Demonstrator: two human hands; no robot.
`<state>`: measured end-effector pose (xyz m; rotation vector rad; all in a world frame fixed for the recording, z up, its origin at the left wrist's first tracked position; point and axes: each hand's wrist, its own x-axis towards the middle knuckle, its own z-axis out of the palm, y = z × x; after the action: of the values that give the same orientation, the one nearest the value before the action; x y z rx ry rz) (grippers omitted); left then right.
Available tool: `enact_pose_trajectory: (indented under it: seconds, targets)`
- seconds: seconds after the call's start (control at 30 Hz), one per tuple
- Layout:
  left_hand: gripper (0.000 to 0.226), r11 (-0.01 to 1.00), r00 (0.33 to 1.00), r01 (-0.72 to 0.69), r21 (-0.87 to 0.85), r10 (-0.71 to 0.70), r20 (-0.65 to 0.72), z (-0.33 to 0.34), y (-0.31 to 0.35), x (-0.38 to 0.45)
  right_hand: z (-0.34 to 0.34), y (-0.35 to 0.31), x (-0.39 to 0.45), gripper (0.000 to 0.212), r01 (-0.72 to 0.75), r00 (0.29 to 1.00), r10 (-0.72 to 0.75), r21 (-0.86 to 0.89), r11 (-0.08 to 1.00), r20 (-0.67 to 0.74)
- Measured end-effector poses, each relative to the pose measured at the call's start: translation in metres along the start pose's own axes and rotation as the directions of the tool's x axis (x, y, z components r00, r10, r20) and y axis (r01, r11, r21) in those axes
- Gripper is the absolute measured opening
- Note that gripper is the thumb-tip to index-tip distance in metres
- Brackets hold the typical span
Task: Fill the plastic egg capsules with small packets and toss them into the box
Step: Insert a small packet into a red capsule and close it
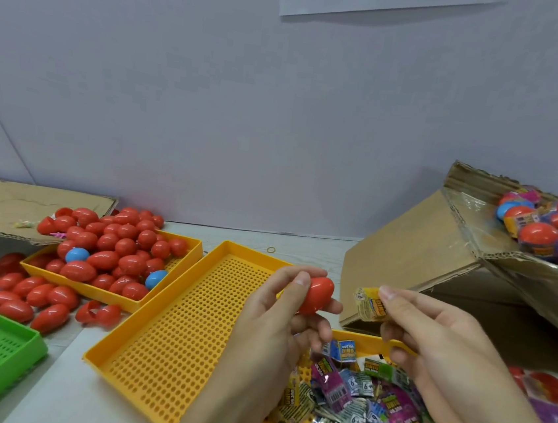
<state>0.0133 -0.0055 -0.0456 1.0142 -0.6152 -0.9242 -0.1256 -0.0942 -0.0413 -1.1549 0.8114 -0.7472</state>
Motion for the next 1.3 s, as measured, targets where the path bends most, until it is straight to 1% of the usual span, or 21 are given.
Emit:
enact_pose_trajectory:
  seconds: [0.13, 0.27, 0.4, 0.5, 0.57, 0.63, 0.7, 0.73, 0.8, 0.9, 0.97, 1.07, 1.1, 1.2, 1.3]
  targets:
    - [0.026, 0.999, 1.000, 0.010, -0.043, -0.011, -0.016, 0.001, -0.002, 0.000, 0.002, -0.001, 0.000, 0.030, 0.025, 0.999, -0.025, 0.015, 1.000, -0.027]
    - [0.035, 0.993, 0.999, 0.036, -0.109, -0.033, 0.025, -0.001, -0.003, -0.001, 0.002, 0.000, 0.000, 0.028, 0.061, 0.996, -0.061, -0.002, 0.998, -0.065]
    - [0.037, 0.999, 0.999, 0.032, -0.033, -0.031, 0.035, -0.001, -0.005, 0.001, 0.003, 0.000, -0.001, 0.026, 0.091, 0.993, -0.092, -0.017, 0.996, -0.076]
    - [0.049, 0.997, 0.998, 0.065, 0.045, -0.065, 0.015, 0.001, -0.005, 0.004, 0.005, 0.000, -0.001, 0.024, 0.102, 0.992, -0.103, -0.012, 0.995, -0.073]
    - [0.055, 0.992, 0.994, 0.107, 0.066, -0.107, -0.007, 0.001, -0.007, 0.005, 0.005, 0.000, -0.001, 0.023, 0.114, 0.991, -0.115, -0.022, 0.993, -0.069]
    - [0.049, 0.988, 0.992, 0.129, 0.086, -0.128, -0.022, 0.000, -0.009, 0.005, 0.005, 0.000, -0.001, 0.022, 0.122, 0.990, -0.125, -0.034, 0.992, -0.070]
    - [0.033, 0.986, 0.994, 0.108, 0.125, -0.106, -0.025, -0.002, -0.011, 0.004, 0.004, 0.000, -0.001, 0.021, 0.125, 0.989, -0.129, -0.055, 0.991, -0.070]
    - [0.028, 0.985, 0.995, 0.095, 0.146, -0.093, -0.020, -0.003, -0.012, 0.003, 0.004, 0.000, -0.001, 0.021, 0.128, 0.989, -0.132, -0.066, 0.990, -0.069]
    - [0.031, 0.983, 0.997, 0.080, 0.165, -0.081, -0.005, -0.004, -0.013, 0.003, 0.003, 0.001, -0.001, 0.021, 0.132, 0.988, -0.138, -0.083, 0.988, -0.066]
    - [0.035, 0.988, 0.997, 0.078, 0.131, -0.079, -0.001, 0.000, -0.011, 0.003, 0.003, 0.001, -0.002, 0.022, 0.142, 0.988, -0.147, -0.111, 0.984, -0.043]
    - [0.032, 0.992, 0.997, 0.077, 0.104, -0.078, 0.001, 0.002, -0.009, 0.002, 0.004, 0.001, -0.002, 0.023, 0.159, 0.986, -0.164, -0.127, 0.979, -0.029]
    - [0.021, 0.994, 0.996, 0.068, 0.088, -0.072, 0.043, 0.003, -0.007, 0.000, 0.004, 0.001, -0.002, 0.023, 0.182, 0.982, -0.187, -0.138, 0.974, -0.024]
    - [0.021, 0.993, 0.996, 0.074, 0.092, -0.078, 0.047, 0.003, -0.007, -0.001, 0.004, 0.002, -0.001, 0.024, 0.187, 0.981, -0.193, -0.140, 0.972, -0.025]
    - [0.035, 0.991, 0.995, 0.097, 0.097, -0.100, 0.028, 0.003, -0.009, -0.001, 0.005, 0.002, -0.001, 0.027, 0.204, 0.977, -0.210, -0.134, 0.970, -0.029]
    - [0.038, 0.988, 0.994, 0.102, 0.119, -0.107, 0.037, 0.003, -0.010, -0.001, 0.006, 0.001, -0.001, 0.025, 0.232, 0.972, -0.236, -0.125, 0.965, -0.020]
